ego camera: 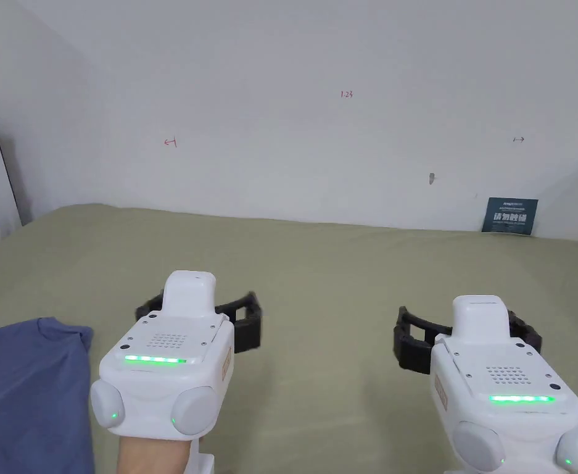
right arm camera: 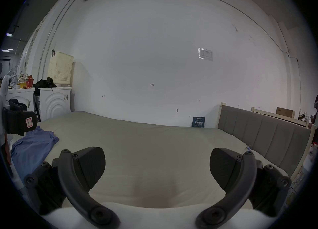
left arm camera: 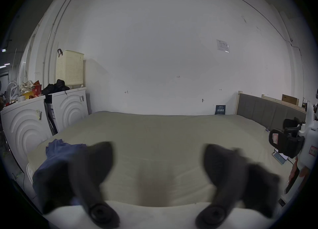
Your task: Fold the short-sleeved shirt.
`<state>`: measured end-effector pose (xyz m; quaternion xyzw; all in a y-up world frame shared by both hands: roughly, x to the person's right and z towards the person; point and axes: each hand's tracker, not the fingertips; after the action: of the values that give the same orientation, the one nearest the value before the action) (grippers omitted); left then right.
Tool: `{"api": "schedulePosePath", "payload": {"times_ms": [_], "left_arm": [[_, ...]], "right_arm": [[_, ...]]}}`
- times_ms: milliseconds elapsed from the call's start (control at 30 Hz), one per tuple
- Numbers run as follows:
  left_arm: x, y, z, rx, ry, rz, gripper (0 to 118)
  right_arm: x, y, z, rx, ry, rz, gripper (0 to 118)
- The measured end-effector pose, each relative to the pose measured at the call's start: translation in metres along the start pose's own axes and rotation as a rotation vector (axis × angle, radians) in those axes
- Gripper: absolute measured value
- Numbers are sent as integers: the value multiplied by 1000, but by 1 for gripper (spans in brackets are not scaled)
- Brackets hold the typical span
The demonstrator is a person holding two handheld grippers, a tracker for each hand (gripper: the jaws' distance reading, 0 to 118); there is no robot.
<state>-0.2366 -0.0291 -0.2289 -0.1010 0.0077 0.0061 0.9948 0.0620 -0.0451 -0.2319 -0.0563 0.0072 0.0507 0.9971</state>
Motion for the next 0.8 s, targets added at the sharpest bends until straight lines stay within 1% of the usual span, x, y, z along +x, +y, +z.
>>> {"api": "schedulePosePath", "payload": {"times_ms": [33, 67, 100, 133, 167, 267, 367, 400, 533, 600, 667, 800], "left_arm": [[-2, 1, -1, 5, 1, 5, 1], [-9, 0, -10, 16, 26, 7, 1], [-22, -1, -21, 13, 30, 9, 0], [-21, 1, -21, -4, -4, 17, 0], [-6, 2, -11, -6, -2, 26, 0], [-4, 2, -14, 9, 4, -2, 0], [4, 3, -4, 14, 9, -4, 0], [4, 3, -4, 12, 13, -6, 0], [-7, 5, 1, 4, 49, -13, 0], [-22, 5, 5, -6, 103, -18, 0], [-38, 5, 12, -14, 146, 4, 0], [-95, 7, 36, -19, 295, 23, 0]], "right_arm": [[0, 1, 2, 23, -1, 4, 17], [-4, 1, 0, 41, -50, 29, 17], [-7, -1, -1, 80, -121, 35, 1], [-6, -6, -2, 52, -70, 28, 0], [-4, -7, -4, 35, -47, -3, 0], [-1, -8, -4, 28, -68, 1, 0], [1, -12, -7, 30, -82, -19, 0], [6, -1, -2, 25, -77, -22, 0], [3, 3, -6, 22, -76, -13, 0], [-5, 6, -12, 13, -62, -11, 0], [-19, 10, -18, 5, -17, -27, 0], [-79, 16, -32, 0, 135, 5, 0]]}}
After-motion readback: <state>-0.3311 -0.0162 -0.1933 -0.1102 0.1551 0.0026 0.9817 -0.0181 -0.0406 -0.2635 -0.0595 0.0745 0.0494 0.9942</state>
